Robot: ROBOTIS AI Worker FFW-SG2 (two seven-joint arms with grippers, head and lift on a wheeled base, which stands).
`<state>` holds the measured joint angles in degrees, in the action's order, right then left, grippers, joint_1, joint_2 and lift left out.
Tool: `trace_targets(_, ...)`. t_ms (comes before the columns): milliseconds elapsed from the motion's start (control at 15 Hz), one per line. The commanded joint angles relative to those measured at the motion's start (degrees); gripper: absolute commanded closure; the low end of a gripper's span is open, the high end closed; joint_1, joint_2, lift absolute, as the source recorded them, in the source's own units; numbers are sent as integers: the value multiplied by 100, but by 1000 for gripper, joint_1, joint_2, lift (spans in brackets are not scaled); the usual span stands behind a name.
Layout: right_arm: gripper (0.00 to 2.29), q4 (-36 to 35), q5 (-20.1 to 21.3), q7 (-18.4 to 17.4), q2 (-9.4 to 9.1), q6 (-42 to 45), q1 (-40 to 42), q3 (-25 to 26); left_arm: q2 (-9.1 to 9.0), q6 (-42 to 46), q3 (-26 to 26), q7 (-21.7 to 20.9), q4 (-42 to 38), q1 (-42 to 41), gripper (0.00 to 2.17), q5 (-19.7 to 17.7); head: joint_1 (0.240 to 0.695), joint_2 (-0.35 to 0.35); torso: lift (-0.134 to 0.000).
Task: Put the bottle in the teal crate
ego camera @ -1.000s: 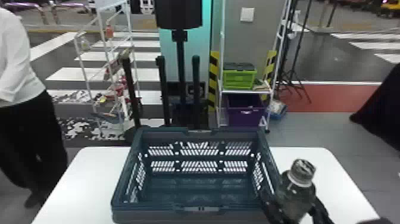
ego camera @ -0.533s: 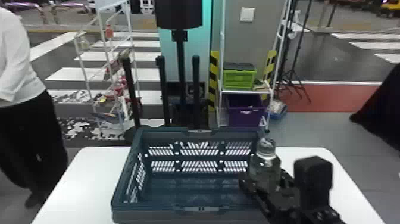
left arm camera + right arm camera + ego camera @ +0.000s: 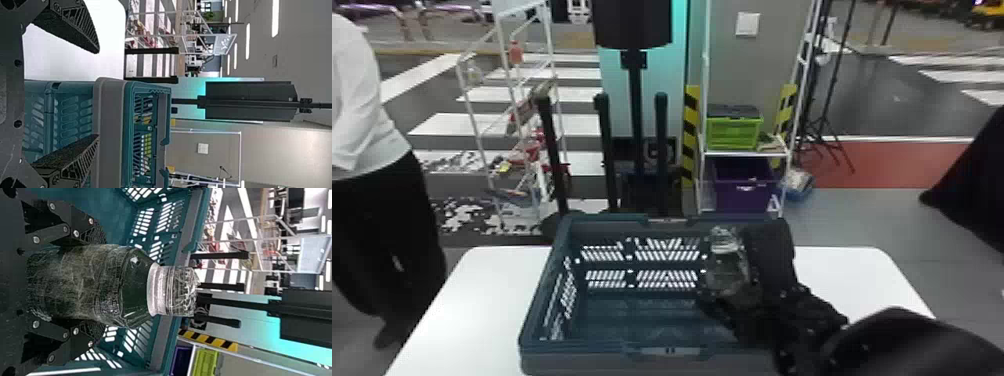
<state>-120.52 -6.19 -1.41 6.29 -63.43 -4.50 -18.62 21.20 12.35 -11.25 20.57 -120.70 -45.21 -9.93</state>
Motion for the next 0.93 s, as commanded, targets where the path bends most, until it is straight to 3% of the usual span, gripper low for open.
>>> trace_targets(0, 1777, 644, -5, 1, -155, -69, -446, -151, 7, 17, 17, -1, -24, -23, 120, 0, 499, 0, 0)
trace_targets(467, 1777, 2173, -392, 9, -418, -51, -1299, -362, -2, 105, 114, -1, -42, -93, 120, -9, 499, 0, 0)
trace_targets(867, 1774, 2656, -524, 9, -541, 2, -1510, -397, -10, 140, 149, -1, -24, -93, 120, -9, 499, 0, 0)
